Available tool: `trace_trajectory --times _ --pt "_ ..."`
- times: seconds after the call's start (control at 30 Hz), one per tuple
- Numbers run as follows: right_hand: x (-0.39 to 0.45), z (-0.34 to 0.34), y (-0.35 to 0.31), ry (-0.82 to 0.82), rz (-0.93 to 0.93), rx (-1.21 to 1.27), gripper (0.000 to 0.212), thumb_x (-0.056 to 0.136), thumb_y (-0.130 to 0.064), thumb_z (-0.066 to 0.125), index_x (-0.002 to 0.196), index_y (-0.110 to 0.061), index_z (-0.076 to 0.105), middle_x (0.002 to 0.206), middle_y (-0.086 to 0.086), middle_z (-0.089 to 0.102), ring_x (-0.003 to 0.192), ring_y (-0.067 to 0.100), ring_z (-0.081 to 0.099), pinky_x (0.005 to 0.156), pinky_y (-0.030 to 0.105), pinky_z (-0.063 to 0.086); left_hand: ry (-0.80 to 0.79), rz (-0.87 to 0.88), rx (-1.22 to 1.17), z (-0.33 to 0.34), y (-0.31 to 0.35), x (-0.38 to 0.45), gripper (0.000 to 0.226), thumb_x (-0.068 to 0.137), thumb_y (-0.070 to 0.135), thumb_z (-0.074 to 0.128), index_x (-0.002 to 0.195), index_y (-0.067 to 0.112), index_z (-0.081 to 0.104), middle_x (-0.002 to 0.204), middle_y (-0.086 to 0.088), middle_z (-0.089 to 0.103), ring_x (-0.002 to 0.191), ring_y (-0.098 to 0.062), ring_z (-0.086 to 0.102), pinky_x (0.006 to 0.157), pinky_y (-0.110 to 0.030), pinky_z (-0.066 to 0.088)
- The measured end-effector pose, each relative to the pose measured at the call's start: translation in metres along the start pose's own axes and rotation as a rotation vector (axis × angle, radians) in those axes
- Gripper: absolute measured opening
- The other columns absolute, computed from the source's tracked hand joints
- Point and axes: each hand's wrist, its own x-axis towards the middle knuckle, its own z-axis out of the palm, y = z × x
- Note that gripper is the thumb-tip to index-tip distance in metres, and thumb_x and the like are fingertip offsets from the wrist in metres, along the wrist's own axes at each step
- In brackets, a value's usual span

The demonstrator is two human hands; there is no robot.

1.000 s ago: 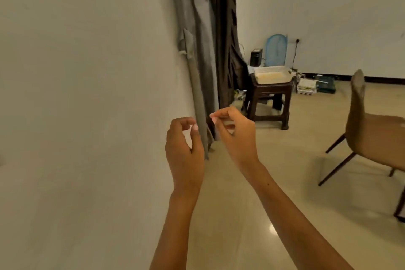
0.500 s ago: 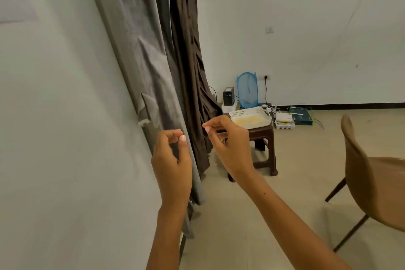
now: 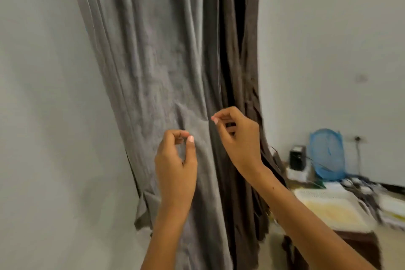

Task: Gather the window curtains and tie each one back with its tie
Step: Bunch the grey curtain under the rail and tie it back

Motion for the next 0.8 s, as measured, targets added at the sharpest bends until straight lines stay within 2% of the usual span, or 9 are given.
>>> trace_trajectory --times 0.1,0.17,0.23,0.3,0.4,0.53,0.63,0.8 --pt "0.067 0.023 0.029 -0.041 -0.126 0.046 0.002 0.089 -0.01 0.064 0.091 -0.01 0.066 0.086 -0.005 0.069 0.079 0.012 0.065 0.068 0.041 0.053 0.123 0.048 0.11 0.032 -0.003 0.058 0.007 0.09 0.018 0.06 0.088 0.021 0.055 0.084 0.009 0.061 0.081 -0.009 0.059 0.071 -0.007 0.041" --pt "0.108 0.04 0.038 -0.045 -0.166 0.074 0.003 0.089 -0.01 0.064 0.091 -0.009 0.066 0.087 -0.004 0.069 0.081 0.015 0.065 0.069 0.044 0.052 0.171 0.083 0.182 0.043 -0.002 0.096 0.004 0.091 0.019 0.06 0.09 0.017 0.057 0.086 0.005 0.063 0.082 -0.014 0.06 0.072 -0.022 0.047" --pt "0.148 0.057 0.043 -0.058 -0.203 0.128 0.003 0.089 -0.01 0.063 0.091 -0.01 0.065 0.089 -0.004 0.069 0.083 0.015 0.065 0.071 0.043 0.052 0.202 0.126 0.25 0.05 0.002 0.132 0.005 0.091 0.02 0.059 0.092 0.015 0.058 0.089 0.002 0.063 0.083 -0.019 0.06 0.071 -0.036 0.048" --pt "0.183 0.076 0.042 -0.062 -0.249 0.149 0.004 0.089 -0.01 0.062 0.092 -0.012 0.064 0.09 -0.006 0.069 0.084 0.013 0.065 0.072 0.039 0.052 0.219 0.162 0.308 0.055 0.007 0.167 0.005 0.091 0.02 0.058 0.092 0.015 0.056 0.092 0.002 0.063 0.088 -0.019 0.059 0.072 -0.039 0.048" --pt "0.233 0.103 0.042 -0.026 -0.317 0.182 0.006 0.088 -0.014 0.062 0.094 -0.014 0.064 0.091 -0.006 0.068 0.084 0.011 0.064 0.07 0.034 0.053 0.262 0.224 0.403 0.063 0.011 0.213 0.006 0.093 0.022 0.056 0.095 0.016 0.055 0.094 0.004 0.062 0.09 -0.016 0.059 0.073 -0.037 0.049" --pt "0.282 0.134 0.042 0.018 -0.36 0.184 0.005 0.091 -0.02 0.058 0.095 -0.018 0.061 0.093 -0.008 0.067 0.086 0.009 0.062 0.066 0.029 0.049 0.323 0.292 0.528 0.073 0.007 0.254 0.006 0.094 0.024 0.054 0.096 0.019 0.053 0.095 0.007 0.061 0.08 -0.012 0.057 0.066 -0.028 0.047" --pt "0.317 0.148 0.043 0.043 -0.397 0.189 0.007 0.091 -0.02 0.057 0.096 -0.016 0.061 0.094 -0.006 0.067 0.086 0.012 0.062 0.067 0.032 0.05 0.379 0.333 0.606 0.085 0.003 0.282 0.005 0.094 0.023 0.053 0.096 0.018 0.053 0.095 0.006 0.06 0.086 -0.013 0.057 0.07 -0.03 0.048" --pt "0.379 0.15 0.036 0.162 -0.502 0.154 0.012 0.092 -0.018 0.055 0.1 -0.013 0.062 0.098 0.0 0.065 0.089 0.017 0.06 0.068 0.036 0.052 0.397 0.422 0.705 0.104 0.013 0.331 0.002 0.094 0.021 0.053 0.094 0.021 0.051 0.093 0.008 0.058 0.09 -0.009 0.056 0.067 -0.018 0.041"
